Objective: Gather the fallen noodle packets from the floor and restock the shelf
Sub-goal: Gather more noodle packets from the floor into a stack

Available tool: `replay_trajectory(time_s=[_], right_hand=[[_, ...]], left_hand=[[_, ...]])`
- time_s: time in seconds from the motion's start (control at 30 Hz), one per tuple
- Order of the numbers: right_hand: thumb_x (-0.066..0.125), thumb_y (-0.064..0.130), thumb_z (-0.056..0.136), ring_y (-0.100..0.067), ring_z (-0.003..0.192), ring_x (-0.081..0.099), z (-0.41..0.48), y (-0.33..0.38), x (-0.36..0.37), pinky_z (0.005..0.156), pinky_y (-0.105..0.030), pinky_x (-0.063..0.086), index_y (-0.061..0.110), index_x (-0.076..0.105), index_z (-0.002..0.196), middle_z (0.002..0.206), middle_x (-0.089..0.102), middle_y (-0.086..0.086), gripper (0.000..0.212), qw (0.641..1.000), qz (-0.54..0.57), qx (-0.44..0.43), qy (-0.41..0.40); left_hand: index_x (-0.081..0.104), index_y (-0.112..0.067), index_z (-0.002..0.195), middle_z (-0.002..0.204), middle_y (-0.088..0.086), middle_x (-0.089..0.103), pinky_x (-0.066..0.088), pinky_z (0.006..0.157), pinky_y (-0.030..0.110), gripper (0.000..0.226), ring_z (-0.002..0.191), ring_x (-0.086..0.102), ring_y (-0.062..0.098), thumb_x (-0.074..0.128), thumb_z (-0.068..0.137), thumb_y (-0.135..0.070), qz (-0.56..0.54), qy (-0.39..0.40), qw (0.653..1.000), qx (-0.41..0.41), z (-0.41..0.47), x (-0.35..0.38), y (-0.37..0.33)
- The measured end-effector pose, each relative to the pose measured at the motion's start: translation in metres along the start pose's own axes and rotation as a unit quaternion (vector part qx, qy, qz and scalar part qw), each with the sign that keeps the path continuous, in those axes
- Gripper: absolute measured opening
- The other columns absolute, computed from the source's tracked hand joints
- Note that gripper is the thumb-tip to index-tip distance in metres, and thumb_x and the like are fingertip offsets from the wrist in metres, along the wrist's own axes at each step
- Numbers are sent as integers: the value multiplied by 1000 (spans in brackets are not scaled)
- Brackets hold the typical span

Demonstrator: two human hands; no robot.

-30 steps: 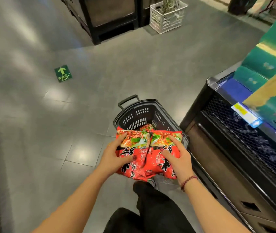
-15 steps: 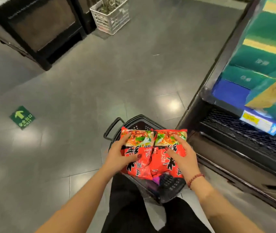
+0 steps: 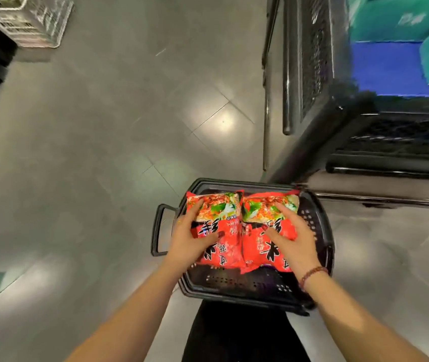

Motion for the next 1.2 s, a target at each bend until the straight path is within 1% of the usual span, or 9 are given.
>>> replay_trajectory(time_s=[0.07,0.2,0.4,0.6,0.8,0.93,1.0,1.07,1.2], right_hand=[[76,6,78,16,113,45,20,-33,8,102,-17,37,36,58,125,126,54,11,59,1000,-8,5,-9],[76,7,78,20,105,44,63,-104,28,88,0,32,50,54,116,125,51,5,61,999,-53,10,-5],[76,17,78,-1,118,43,120,-216,72,97,-13,30,52,52,119,132,49,5,59,995,-94,21,16],[77,18,76,16,105,45,164,-299,104,94,-1,31,42,55,120,115,54,10,55,996,-85,-6,-10],[77,28,75,-16,131,40,196,-364,121,111,-39,34,43,56,123,134,51,3,55,996,-70,24,-47],[68,29,87,-22,141,24,201,-386,137,116,-46,23,39,40,141,147,39,-2,62,989,-148,18,1],[56,40,92,-32,145,11,203,-398,139,117,-49,18,44,24,146,156,20,-15,63,950,-311,38,15],[49,44,94,-40,144,7,201,-388,134,116,-52,17,42,21,148,157,9,-24,61,888,-460,-8,-29],[37,44,98,-35,146,5,196,-373,152,118,-48,4,35,15,152,159,5,-18,58,843,-527,-111,-15]], left_hand=[[41,-41,141,128,-1,48,46,103,42,90,118,54,17,87,64,-35,-10,-9,1000,-4,25,20,31],[43,-39,140,128,-2,52,42,101,25,87,120,52,12,87,68,-24,-9,-27,1000,1,75,63,105],[39,-34,145,129,-2,49,31,99,6,83,119,43,7,83,76,-21,20,-30,999,-17,130,114,214],[34,-33,149,139,3,41,33,110,30,84,128,39,14,80,79,-25,44,-44,997,-49,180,158,292],[33,-34,149,142,7,35,15,82,-12,81,113,36,4,77,83,-22,69,-50,996,-25,225,184,320],[25,-40,151,155,8,23,12,102,7,81,138,24,17,73,86,-32,113,-22,993,-4,241,194,332],[21,-43,151,160,8,12,16,117,29,82,146,13,22,70,86,-41,167,-18,986,-1,243,196,336],[22,-38,153,162,14,8,19,117,44,78,148,10,30,64,88,-49,313,-63,946,60,237,194,326],[27,-27,153,161,11,20,7,120,47,62,148,12,31,44,98,-50,453,-63,857,237,227,222,304]])
Point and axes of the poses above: each hand's wrist, its own z-axis towards the middle knuckle, its own x-axis out of the palm, y = z × x, the point moved 10 cm from there along z, towards the middle knuckle
